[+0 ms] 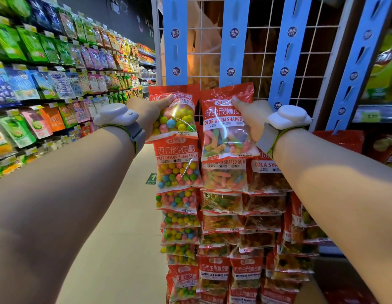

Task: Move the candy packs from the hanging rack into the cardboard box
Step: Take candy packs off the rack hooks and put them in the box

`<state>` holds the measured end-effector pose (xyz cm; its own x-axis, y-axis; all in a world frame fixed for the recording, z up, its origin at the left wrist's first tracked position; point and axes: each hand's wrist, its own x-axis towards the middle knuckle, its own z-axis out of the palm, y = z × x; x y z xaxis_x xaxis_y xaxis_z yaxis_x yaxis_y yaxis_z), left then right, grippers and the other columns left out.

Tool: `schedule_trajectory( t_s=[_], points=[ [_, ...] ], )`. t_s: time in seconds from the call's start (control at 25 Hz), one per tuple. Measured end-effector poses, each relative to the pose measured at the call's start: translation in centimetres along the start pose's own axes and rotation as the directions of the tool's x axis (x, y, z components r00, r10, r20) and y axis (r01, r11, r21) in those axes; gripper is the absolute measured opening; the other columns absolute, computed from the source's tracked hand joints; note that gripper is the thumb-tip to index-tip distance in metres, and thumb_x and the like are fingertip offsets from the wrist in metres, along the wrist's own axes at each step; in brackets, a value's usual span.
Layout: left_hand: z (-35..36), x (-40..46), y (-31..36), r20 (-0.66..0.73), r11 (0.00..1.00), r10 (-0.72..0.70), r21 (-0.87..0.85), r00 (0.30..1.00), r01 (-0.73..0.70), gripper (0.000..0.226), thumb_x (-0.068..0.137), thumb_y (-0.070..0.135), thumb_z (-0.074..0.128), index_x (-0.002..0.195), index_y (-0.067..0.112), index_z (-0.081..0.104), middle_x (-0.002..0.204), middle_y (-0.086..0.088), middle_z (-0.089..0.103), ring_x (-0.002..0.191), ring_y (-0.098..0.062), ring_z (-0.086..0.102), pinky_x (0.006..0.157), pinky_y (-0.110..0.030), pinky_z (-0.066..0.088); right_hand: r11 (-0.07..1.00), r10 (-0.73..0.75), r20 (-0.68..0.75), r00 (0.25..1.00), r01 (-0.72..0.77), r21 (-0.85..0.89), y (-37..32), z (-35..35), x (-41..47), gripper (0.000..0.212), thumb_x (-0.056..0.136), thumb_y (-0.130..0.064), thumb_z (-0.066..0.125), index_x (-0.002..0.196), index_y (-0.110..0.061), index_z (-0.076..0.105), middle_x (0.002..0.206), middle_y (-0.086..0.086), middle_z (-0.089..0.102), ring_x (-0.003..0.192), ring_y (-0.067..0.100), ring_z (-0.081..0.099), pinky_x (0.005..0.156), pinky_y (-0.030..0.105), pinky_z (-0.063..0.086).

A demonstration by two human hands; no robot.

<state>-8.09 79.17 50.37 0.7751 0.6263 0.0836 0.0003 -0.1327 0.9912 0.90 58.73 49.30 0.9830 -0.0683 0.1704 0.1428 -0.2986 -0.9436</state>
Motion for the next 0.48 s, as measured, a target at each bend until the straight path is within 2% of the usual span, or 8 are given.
schedule_trajectory(
  t_s=[0.16, 0.32, 0.4, 0.48],
  points=[
    [-0.2, 0.5, -0.8, 0.003, 0.999, 0.042, -0.023, 0.999, -0.042, 0.049, 0.069, 0.053, 0.079, 0.087, 0.012, 0.059, 0.079, -0.001, 0.068, 0.067, -0.015, 0.067, 0.06, -0.029, 0.055, 0.997, -0.073, 0.003, 0.997, 0.073, 0.038, -0.1, -0.4, -0.6, 0.048, 0.082, -0.052, 0.062, 0.104, -0.01, 0.062, 0.101, 0.008, 0.072, 0.094, 0.027, 0.069, 0.094, 0.043, 0.052],
    [-0.9, 0.9, -1.1, 0.035, 0.994, 0.072, -0.083, 0.997, -0.069, 0.064, 0.058, 0.058, 0.084, 0.097, 0.008, 0.07, 0.083, -0.004, 0.076, 0.073, -0.021, 0.074, 0.076, -0.041, 0.061, 0.987, -0.13, 0.021, 0.991, 0.128, 0.101, -1.1, -0.7, -0.3, 0.052, 0.076, -0.057, 0.064, 0.102, -0.012, 0.065, 0.096, 0.007, 0.073, 0.089, 0.027, 0.071, 0.091, 0.045, 0.053],
    [-1.0, 0.9, -1.2, 0.059, 0.993, 0.091, -0.079, 0.994, -0.086, 0.064, 0.06, 0.057, 0.084, 0.099, 0.007, 0.072, 0.08, -0.004, 0.075, 0.07, -0.02, 0.073, 0.077, -0.041, 0.061, 0.988, -0.131, -0.011, 0.991, 0.131, 0.08, -1.6, -0.6, -0.1, 0.06, 0.073, -0.061, 0.064, 0.105, -0.01, 0.065, 0.1, 0.008, 0.072, 0.092, 0.029, 0.069, 0.092, 0.046, 0.052],
    [-0.9, 0.7, -1.3, 0.061, 0.993, 0.107, -0.057, 0.992, -0.103, 0.061, 0.065, 0.056, 0.081, 0.102, 0.008, 0.071, 0.079, -0.002, 0.074, 0.066, -0.016, 0.072, 0.073, -0.037, 0.061, 0.993, -0.118, -0.04, 0.992, 0.119, 0.027, -1.8, -0.5, -0.6, 0.058, 0.078, -0.055, 0.063, 0.11, -0.007, 0.062, 0.108, 0.011, 0.069, 0.1, 0.03, 0.066, 0.095, 0.045, 0.05]
  ],
)
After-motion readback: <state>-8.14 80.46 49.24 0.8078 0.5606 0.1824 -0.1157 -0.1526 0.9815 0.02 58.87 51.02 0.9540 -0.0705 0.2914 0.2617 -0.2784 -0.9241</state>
